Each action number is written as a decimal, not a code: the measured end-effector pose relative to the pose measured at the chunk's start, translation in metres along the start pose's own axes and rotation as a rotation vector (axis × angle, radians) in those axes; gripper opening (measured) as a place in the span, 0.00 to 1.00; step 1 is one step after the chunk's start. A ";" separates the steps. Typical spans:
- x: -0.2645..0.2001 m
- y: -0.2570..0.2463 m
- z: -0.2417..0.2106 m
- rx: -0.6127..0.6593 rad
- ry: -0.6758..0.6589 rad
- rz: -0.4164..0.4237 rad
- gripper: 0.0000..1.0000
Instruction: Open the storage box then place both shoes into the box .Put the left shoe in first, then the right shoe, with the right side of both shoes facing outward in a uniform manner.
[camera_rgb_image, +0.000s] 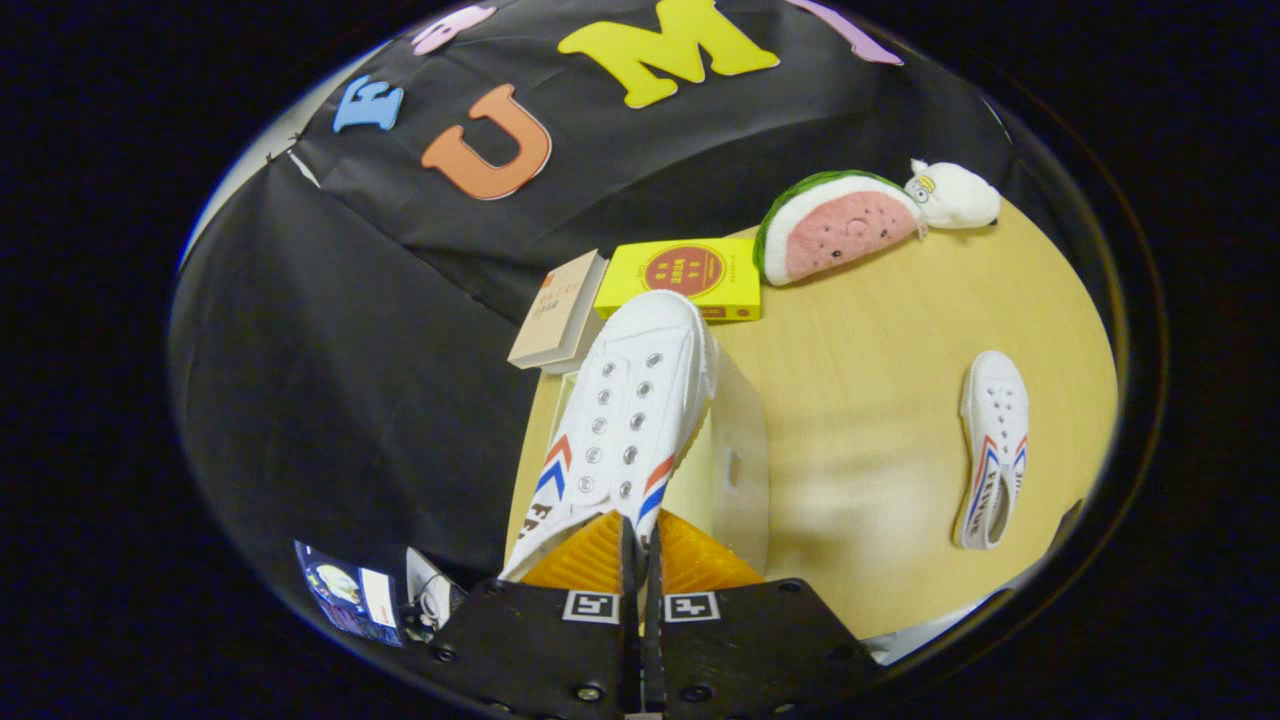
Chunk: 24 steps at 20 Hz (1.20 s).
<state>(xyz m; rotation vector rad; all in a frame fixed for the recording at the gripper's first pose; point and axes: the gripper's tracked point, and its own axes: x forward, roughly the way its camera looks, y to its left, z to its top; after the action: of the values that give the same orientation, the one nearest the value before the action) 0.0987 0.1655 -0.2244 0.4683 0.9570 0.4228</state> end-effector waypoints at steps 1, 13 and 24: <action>0.014 0.010 -0.003 -0.004 -0.010 -0.010 0.02; 0.130 0.020 -0.039 -0.022 -0.001 -0.130 0.02; 0.173 0.004 -0.060 -0.091 0.239 -0.263 0.08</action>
<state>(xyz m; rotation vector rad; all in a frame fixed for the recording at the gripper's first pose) 0.1351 0.2732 -0.3676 0.2076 1.2079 0.2857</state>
